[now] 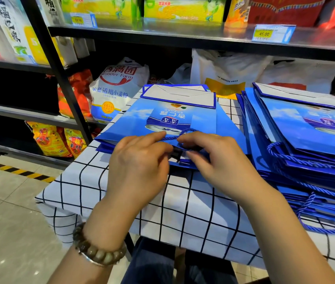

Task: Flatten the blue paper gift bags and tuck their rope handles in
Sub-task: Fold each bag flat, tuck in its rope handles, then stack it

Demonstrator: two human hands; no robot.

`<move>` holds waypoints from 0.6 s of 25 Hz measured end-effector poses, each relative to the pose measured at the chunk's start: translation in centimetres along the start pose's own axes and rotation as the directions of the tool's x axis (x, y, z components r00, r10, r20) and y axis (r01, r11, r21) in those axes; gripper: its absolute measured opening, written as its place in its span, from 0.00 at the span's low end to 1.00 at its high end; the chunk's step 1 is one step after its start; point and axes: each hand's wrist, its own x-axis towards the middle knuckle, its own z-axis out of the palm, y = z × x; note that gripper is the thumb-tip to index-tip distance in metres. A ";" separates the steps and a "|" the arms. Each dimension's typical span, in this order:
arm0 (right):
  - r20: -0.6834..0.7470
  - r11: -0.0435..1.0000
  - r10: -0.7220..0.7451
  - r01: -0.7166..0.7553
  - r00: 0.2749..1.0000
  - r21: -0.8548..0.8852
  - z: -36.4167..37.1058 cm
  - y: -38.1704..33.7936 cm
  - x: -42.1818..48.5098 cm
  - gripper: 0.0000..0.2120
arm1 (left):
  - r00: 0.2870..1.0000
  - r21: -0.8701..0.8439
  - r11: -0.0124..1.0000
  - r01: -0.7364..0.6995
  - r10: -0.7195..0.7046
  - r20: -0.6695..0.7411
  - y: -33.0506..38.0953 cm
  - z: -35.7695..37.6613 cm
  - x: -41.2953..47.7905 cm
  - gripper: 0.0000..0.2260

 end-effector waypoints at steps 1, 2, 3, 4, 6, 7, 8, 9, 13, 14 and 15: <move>-0.031 1.000 0.007 -0.007 0.999 0.008 0.2 0.2 0.0 0.15 | 0.998 -0.001 0.998 0.056 -0.056 0.035 0.7 0.0 0.1 0.12; -0.053 1.000 0.008 -0.008 0.999 0.007 0.3 0.3 0.0 0.16 | 0.994 0.013 0.996 0.090 -0.091 0.066 1.3 -0.1 0.1 0.14; -0.069 1.000 0.004 -0.003 0.998 0.010 0.5 0.4 0.0 0.17 | 0.990 0.034 0.994 0.103 -0.106 0.093 1.8 -0.1 0.3 0.16; -0.083 1.000 0.002 -0.001 0.997 0.017 0.6 0.4 0.0 0.17 | 0.988 0.064 0.993 0.097 -0.104 0.113 2.0 -0.1 0.4 0.16; -0.112 0.999 0.002 0.001 0.994 0.033 0.8 0.4 -0.1 0.16 | 0.989 0.120 0.991 0.062 -0.077 0.128 2.2 0.0 0.4 0.15; -0.124 0.999 0.005 0.000 0.992 0.040 0.9 0.4 -0.2 0.16 | 0.990 0.138 0.990 0.041 -0.059 0.131 2.3 0.0 0.4 0.14; -0.132 0.999 0.008 -0.002 0.991 0.046 0.9 0.3 -0.2 0.15 | 0.990 0.152 0.988 0.018 -0.040 0.138 2.3 -0.1 0.4 0.14; -0.135 0.999 0.010 -0.003 0.991 0.053 0.9 0.3 -0.2 0.15 | 0.990 0.172 0.985 -0.010 -0.015 0.143 2.2 -0.1 0.4 0.13; -0.096 0.998 0.004 0.003 0.995 0.063 1.0 0.4 -0.4 0.15 | 0.969 0.205 0.969 -0.142 0.093 0.229 1.6 -1.0 1.0 0.13; -0.087 0.999 -0.009 0.013 0.996 0.048 1.2 0.5 -0.4 0.15 | 0.964 0.214 0.964 -0.158 0.103 0.245 1.4 -1.1 1.0 0.12; -0.082 0.999 -0.020 0.023 0.996 0.032 1.3 0.4 -0.5 0.16 | 0.959 0.216 0.961 -0.172 0.113 0.260 1.3 -1.2 1.0 0.12</move>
